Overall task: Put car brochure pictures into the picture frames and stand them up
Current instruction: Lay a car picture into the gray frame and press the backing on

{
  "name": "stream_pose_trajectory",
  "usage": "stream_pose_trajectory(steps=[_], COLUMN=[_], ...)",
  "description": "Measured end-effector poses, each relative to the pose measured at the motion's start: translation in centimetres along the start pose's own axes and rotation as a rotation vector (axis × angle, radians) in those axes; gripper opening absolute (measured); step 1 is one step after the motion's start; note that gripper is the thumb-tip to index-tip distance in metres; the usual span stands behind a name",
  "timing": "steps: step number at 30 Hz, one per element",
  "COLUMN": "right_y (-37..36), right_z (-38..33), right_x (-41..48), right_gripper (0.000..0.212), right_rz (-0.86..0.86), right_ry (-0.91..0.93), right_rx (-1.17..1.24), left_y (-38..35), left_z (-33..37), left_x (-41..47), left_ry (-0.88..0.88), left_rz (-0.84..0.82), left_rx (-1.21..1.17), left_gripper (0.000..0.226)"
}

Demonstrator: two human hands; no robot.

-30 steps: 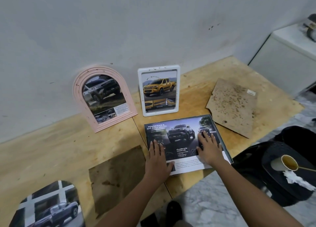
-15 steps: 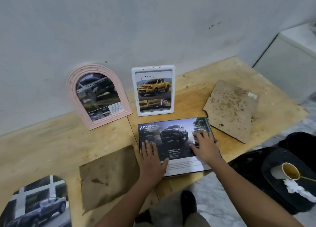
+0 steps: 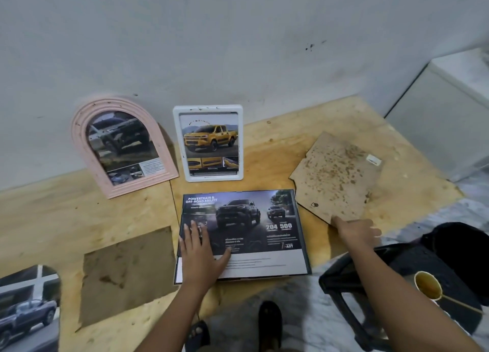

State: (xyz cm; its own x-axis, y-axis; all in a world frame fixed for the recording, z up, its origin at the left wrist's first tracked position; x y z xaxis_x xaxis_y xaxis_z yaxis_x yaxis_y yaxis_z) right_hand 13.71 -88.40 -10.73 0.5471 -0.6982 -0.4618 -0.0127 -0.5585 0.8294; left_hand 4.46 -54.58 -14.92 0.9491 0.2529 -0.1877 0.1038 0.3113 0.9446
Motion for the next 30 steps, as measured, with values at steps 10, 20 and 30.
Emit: stream_pose_trajectory(steps=[10, 20, 30], right_y=[-1.7, -0.1, -2.7], right_z=[-0.8, 0.5, 3.7], right_x=[3.0, -0.3, -9.9], right_gripper=[0.037, 0.034, 0.059], right_rz=[-0.222, -0.497, -0.729], right_ry=[-0.176, 0.005, 0.049], right_rx=[0.598, 1.017, 1.113], left_y=[0.5, 1.4, 4.3], left_z=[0.7, 0.3, -0.3], left_x=[0.0, -0.3, 0.9], left_ry=[0.068, 0.003, 0.069], left_rz=[-0.048, -0.009, 0.103], left_rx=[0.084, -0.002, -0.540], left_gripper=[0.115, 0.090, 0.051])
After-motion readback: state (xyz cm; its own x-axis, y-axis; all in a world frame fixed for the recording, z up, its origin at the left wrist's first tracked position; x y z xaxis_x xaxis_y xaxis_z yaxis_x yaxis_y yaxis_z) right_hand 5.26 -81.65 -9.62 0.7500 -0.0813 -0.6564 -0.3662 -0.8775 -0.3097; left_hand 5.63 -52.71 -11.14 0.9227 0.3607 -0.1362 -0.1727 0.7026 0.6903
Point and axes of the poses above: each hand's wrist, its own x-axis towards the middle knuckle, its own y-axis out of the back of the hand, z = x × y, the point moved 3 cm from there along x, towards the middle knuckle, and after that the axes turned 2 degrees about z, right-handed, at the moved point
